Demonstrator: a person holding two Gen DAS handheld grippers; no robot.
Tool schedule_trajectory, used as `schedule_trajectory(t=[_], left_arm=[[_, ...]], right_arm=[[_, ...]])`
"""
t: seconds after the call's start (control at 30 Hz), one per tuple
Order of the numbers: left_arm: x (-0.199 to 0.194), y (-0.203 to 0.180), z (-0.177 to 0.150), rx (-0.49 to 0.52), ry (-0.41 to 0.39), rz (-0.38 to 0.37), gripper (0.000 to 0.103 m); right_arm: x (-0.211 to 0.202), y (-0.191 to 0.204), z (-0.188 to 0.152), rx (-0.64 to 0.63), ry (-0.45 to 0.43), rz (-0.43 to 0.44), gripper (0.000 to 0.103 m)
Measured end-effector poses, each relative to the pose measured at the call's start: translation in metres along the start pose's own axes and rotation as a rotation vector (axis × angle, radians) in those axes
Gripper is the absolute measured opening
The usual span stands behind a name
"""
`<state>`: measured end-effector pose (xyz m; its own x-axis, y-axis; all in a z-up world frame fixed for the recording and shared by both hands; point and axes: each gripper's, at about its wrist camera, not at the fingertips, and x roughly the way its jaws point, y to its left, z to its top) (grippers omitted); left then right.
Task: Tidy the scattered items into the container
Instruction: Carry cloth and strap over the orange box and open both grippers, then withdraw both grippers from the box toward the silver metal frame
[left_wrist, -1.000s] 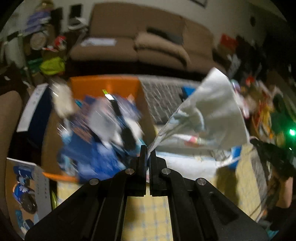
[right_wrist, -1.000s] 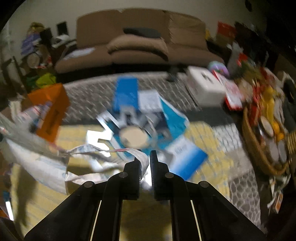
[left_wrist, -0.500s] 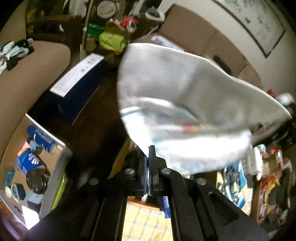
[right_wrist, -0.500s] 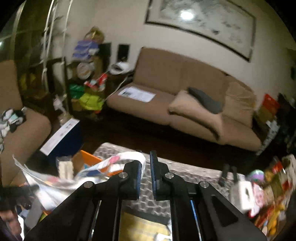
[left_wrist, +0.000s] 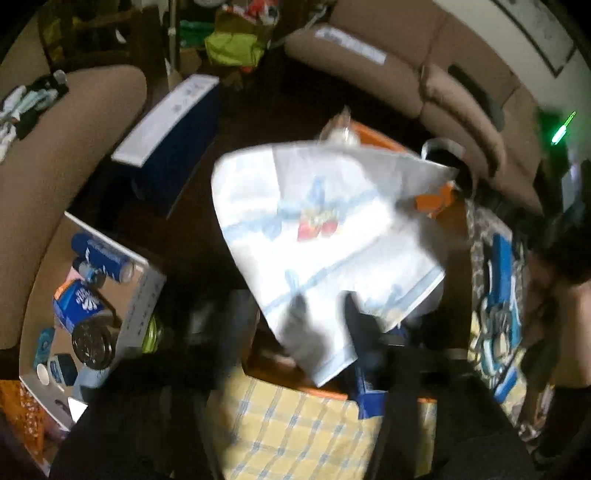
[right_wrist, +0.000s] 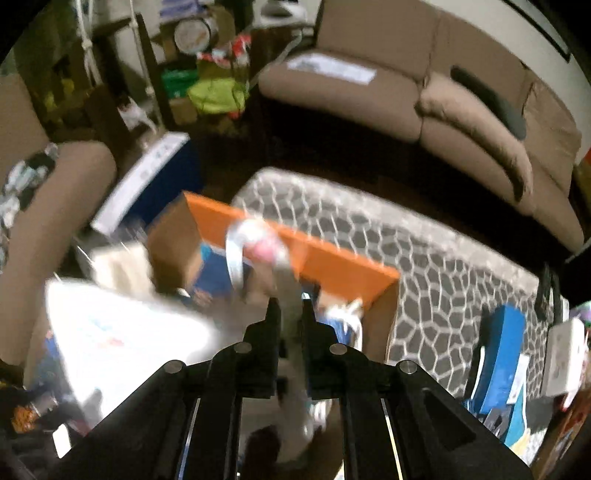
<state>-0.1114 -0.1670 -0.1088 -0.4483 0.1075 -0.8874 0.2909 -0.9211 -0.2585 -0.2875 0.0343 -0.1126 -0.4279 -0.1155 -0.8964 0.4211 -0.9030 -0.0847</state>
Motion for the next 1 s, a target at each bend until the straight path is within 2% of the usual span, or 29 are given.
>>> schedule_trajectory(t=[0.03,0.1,0.13,0.3,0.37,0.4,0.53,0.63,0.73,0.83,1.0], left_arm=[[-0.005,-0.002,0.001,0.007,-0.022,-0.003,0.059],[-0.01,-0.004,0.003,0.02,-0.043,-0.035,0.06],[-0.012,-0.006,0.003,0.022,-0.052,-0.056,0.06],[-0.022,-0.013,0.004,0.036,-0.087,-0.109,0.061],[-0.026,-0.02,0.002,0.067,-0.097,-0.124,0.062],[-0.028,-0.024,0.001,0.082,-0.103,-0.127,0.067],[-0.038,-0.04,-0.007,0.131,-0.136,-0.168,0.073],[-0.042,-0.056,-0.015,0.164,-0.136,-0.221,0.078],[-0.041,-0.072,-0.024,0.193,-0.112,-0.272,0.08],[-0.036,-0.089,-0.034,0.224,-0.072,-0.296,0.08],[-0.031,-0.108,-0.049,0.256,-0.056,-0.312,0.08]], right_arm=[[0.003,-0.003,-0.006,-0.007,0.017,-0.024,0.031],[0.003,-0.007,-0.015,-0.019,0.037,-0.045,0.056],[0.001,-0.011,-0.022,-0.021,0.049,-0.05,0.059],[-0.039,-0.039,-0.054,0.046,0.002,0.008,0.065],[-0.069,-0.057,-0.068,0.095,-0.058,0.048,0.068],[-0.089,-0.069,-0.079,0.121,-0.101,0.054,0.072],[-0.149,-0.109,-0.131,0.189,-0.21,-0.003,0.08],[-0.169,-0.139,-0.182,0.232,-0.21,-0.101,0.081],[-0.167,-0.17,-0.235,0.298,-0.17,-0.188,0.084],[-0.145,-0.208,-0.279,0.422,-0.091,-0.183,0.084],[-0.112,-0.249,-0.317,0.562,-0.026,-0.136,0.084]])
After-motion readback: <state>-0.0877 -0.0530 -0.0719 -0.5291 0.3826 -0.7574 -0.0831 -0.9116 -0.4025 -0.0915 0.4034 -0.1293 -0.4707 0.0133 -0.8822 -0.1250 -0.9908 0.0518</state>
